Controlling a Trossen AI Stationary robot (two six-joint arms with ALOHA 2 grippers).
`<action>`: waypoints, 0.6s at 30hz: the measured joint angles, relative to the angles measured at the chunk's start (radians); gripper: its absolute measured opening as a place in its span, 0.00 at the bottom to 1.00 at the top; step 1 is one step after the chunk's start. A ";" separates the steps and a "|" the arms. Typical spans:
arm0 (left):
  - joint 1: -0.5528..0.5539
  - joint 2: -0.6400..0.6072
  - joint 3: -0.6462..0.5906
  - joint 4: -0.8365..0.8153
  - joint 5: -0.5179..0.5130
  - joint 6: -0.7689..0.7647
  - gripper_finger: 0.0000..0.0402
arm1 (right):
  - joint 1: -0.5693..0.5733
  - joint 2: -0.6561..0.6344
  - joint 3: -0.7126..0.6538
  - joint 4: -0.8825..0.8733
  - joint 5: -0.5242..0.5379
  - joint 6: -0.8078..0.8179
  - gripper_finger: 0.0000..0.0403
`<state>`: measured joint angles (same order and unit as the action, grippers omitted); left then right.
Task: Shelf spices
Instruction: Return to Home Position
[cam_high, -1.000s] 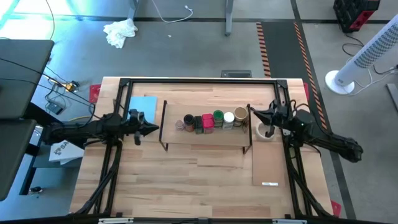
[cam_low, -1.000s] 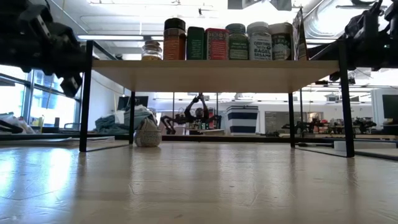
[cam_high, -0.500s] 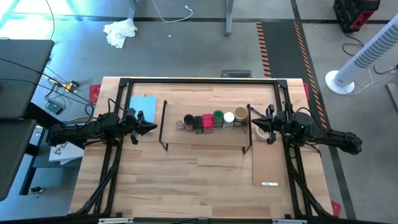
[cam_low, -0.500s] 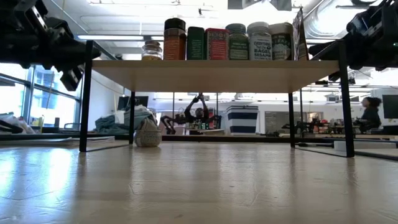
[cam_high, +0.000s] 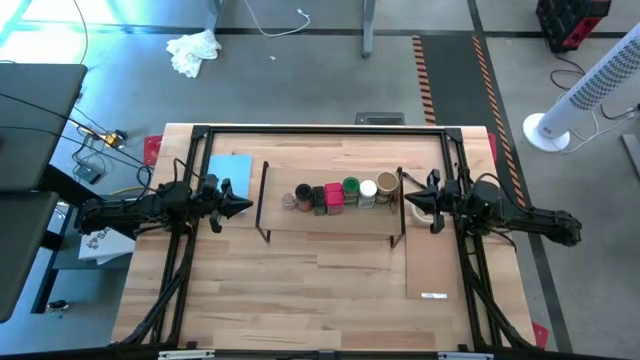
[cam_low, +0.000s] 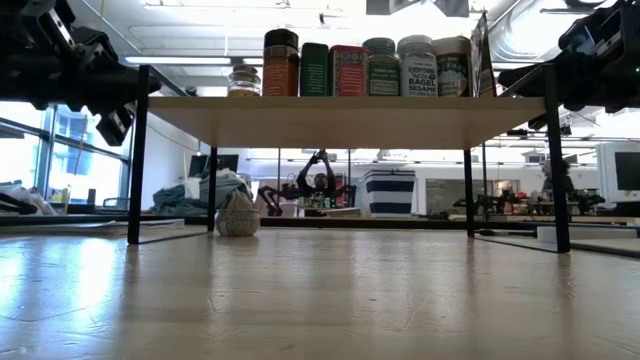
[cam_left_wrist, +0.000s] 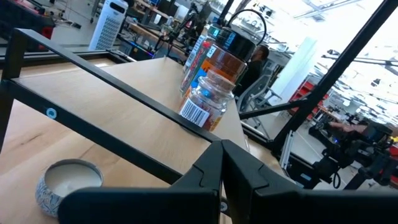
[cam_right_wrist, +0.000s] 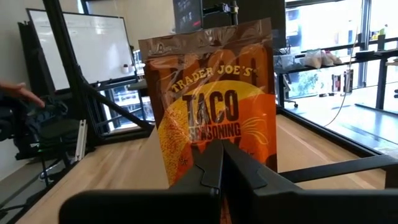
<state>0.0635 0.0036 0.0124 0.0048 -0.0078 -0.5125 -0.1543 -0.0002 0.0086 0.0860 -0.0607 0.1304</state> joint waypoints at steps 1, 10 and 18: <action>0.000 0.000 0.000 0.000 0.000 0.000 0.01 | 0.000 0.000 0.000 0.000 0.000 0.000 0.00; 0.000 0.000 0.000 0.000 0.000 0.000 0.01 | 0.000 0.006 0.000 0.000 0.000 0.000 0.00; 0.000 0.000 0.000 0.000 0.000 0.000 0.01 | 0.000 0.006 0.000 0.000 0.000 0.000 0.00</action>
<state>0.0635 0.0036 0.0124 0.0044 -0.0080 -0.5125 -0.1543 0.0063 0.0086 0.0860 -0.0608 0.1306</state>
